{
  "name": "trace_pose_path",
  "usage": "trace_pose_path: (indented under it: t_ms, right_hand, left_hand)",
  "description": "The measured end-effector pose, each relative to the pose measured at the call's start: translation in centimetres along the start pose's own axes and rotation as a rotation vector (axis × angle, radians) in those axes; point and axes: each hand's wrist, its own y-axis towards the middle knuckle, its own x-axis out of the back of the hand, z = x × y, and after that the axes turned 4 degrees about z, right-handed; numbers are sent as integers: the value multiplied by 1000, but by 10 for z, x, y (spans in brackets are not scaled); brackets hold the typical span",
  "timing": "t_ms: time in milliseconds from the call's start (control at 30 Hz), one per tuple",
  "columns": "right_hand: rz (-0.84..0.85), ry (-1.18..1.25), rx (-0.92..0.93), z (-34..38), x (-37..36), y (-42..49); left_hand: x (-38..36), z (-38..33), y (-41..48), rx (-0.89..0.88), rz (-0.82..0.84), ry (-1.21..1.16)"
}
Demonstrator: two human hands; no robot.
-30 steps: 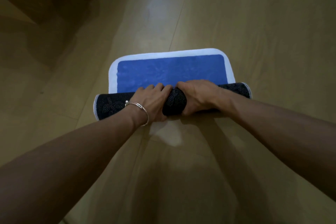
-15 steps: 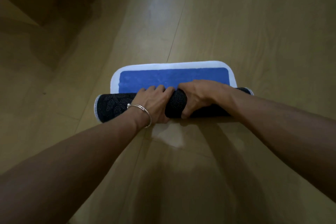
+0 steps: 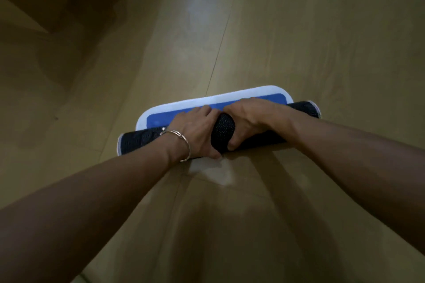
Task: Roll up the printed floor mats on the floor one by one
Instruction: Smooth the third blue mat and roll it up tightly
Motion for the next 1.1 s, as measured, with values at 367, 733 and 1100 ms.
trace_pose_path:
  t_ms: [367,733,1100]
  right_hand:
    - [-16,-78,46,1,-8,-7]
    - [139,-55,51,0,5,4]
    - [134,-18,30,-2,3,10]
  left_hand:
    - [10,4,10,99,273,-336]
    - [4,13,5,198,268,-318]
    - [8,14,9,198,280,-210]
